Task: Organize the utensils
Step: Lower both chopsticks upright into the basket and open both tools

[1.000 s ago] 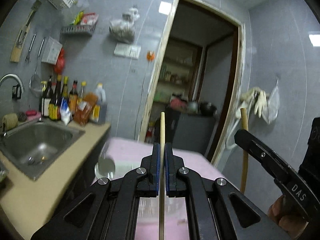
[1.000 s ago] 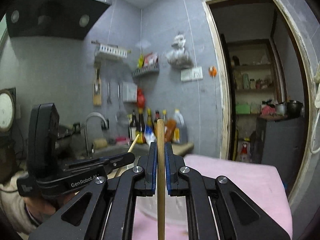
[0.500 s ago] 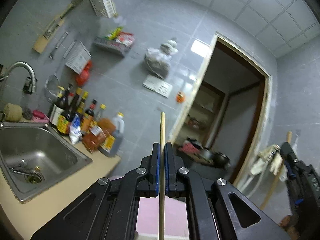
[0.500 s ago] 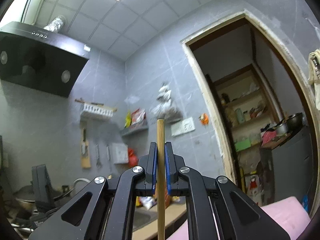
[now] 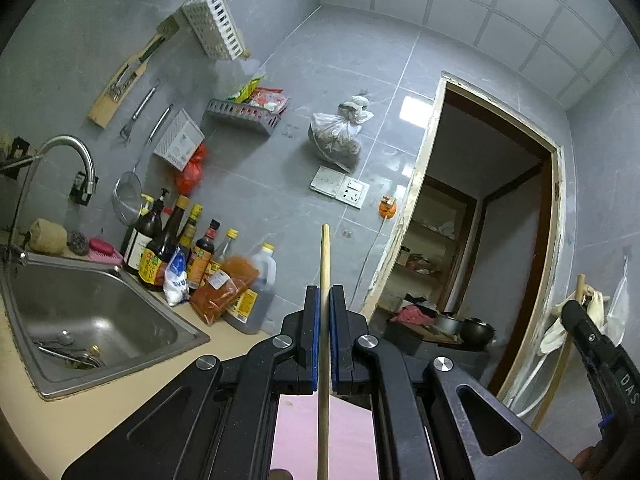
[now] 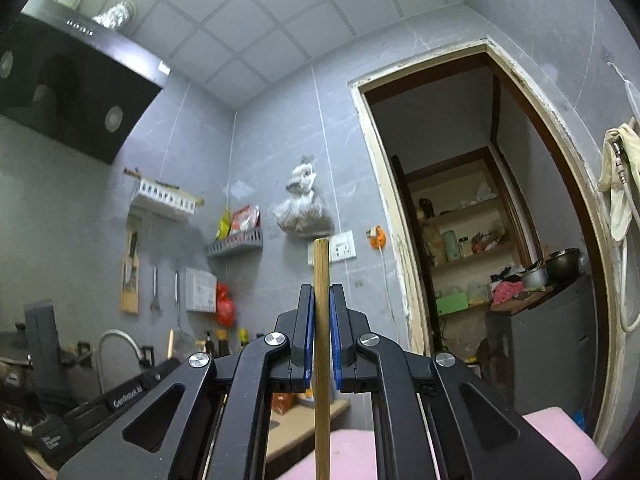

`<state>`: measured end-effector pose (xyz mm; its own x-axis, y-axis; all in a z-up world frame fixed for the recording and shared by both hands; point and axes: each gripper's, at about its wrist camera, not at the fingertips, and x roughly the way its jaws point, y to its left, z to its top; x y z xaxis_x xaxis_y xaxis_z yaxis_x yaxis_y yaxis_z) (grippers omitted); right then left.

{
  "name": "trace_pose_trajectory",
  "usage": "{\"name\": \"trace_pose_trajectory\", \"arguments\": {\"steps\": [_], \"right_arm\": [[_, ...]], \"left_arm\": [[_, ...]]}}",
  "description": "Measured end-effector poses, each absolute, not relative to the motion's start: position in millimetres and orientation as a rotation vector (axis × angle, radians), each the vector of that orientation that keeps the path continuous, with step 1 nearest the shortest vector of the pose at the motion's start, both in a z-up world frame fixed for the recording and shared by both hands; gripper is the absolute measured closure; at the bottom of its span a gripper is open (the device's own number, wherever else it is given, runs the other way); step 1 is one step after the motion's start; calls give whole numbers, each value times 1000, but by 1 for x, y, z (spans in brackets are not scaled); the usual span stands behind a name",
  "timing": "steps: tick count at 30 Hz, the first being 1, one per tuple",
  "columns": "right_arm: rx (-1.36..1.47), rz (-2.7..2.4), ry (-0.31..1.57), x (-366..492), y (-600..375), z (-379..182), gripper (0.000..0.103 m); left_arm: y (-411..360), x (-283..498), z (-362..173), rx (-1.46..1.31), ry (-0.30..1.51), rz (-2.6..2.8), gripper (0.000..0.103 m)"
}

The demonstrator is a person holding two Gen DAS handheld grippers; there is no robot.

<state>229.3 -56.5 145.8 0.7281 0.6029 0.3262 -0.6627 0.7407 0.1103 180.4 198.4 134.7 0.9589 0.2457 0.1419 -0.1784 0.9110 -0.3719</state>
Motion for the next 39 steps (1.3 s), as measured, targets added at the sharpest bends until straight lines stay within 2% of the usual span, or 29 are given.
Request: {"name": "trace_pose_trajectory", "arguments": {"steps": [11, 21, 24, 26, 27, 28, 30, 31, 34, 36, 38, 39], "right_arm": [[101, 725, -147, 226, -48, 118, 97], [72, 754, 12, 222, -48, 99, 96], [71, 769, 47, 219, -51, 99, 90], [78, 778, 59, 216, -54, 100, 78], [83, 783, 65, 214, -57, 102, 78], [86, 782, 68, 213, -58, 103, 77], [92, 775, 71, 209, -64, 106, 74], [97, 773, 70, 206, -68, 108, 70], [104, 751, 53, 197, -84, 113, 52], [93, 727, 47, 191, -95, 116, 45], [87, 705, 38, 186, -106, 118, 21], [78, 676, 20, 180, -114, 118, 17]], "left_arm": [[168, 182, 108, -245, -103, 243, 101], [150, 195, 79, -160, 181, 129, 100], [150, 193, 77, -179, 220, 105, 100], [150, 191, 77, -191, 243, 86, 98], [149, 188, 78, -199, 252, 78, 96], [149, 184, 80, -204, 256, 75, 92], [147, 177, 84, -215, 259, 64, 76], [145, 172, 86, -225, 254, 58, 64], [138, 158, 96, -245, 226, 37, 56], [131, 151, 104, -232, 220, 44, 48], [122, 143, 109, -219, 198, 48, 32], [119, 140, 111, -214, 187, 51, 27]]}}
